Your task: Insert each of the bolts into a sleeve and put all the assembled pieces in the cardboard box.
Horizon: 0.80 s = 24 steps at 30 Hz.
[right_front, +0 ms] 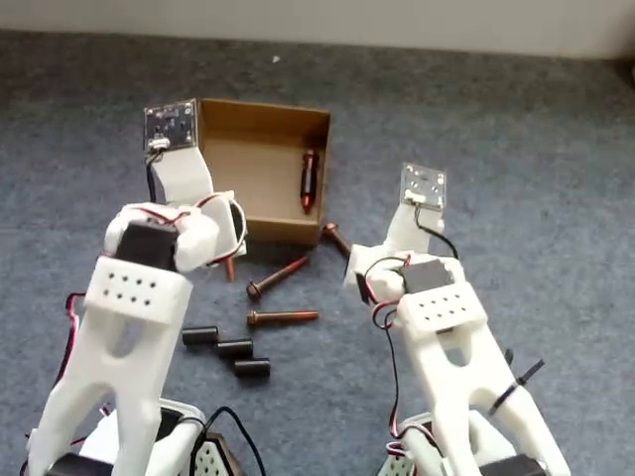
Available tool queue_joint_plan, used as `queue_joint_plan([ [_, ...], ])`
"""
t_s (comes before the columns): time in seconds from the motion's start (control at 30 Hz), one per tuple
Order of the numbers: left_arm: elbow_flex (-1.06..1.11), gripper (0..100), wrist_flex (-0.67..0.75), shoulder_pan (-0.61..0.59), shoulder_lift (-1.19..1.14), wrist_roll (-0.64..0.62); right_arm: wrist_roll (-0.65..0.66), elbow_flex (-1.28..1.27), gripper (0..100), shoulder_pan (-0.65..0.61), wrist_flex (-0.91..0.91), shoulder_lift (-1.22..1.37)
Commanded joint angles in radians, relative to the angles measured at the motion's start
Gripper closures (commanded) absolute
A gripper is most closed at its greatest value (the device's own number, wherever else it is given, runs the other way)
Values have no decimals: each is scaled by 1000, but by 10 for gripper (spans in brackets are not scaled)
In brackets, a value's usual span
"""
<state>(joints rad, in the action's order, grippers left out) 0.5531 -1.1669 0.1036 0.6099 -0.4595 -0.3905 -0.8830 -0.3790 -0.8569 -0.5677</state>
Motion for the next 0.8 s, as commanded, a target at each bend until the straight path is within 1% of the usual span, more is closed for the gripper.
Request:
queue_joint_plan([
  [0.0, -1, 995, -5, 12, 122, 52, 54, -2, 993, -44, -28, -142],
  [0.17, 99, 995, -3, 12, 297, 121, 66, -68, 993, -117, -39, -361],
  [0.27, 160, 995, -2, 12, 430, 133, 68, -104, 993, -157, -39, -464],
  [0.33, 200, 995, 23, 12, 521, 133, 81, -119, 994, -186, -39, -522],
  [0.43, 282, 995, 92, 12, 654, 132, 143, -139, 994, -234, -28, -601],
  [0.53, 375, 995, 172, 12, 788, 127, 183, -203, 994, -255, 47, -677],
  [0.7, 522, 995, 311, 12, 1026, 127, 275, -367, 994, -259, 223, -800],
  [0.77, 570, 995, 354, 12, 1119, 126, 313, -427, 994, -288, 277, -852],
])
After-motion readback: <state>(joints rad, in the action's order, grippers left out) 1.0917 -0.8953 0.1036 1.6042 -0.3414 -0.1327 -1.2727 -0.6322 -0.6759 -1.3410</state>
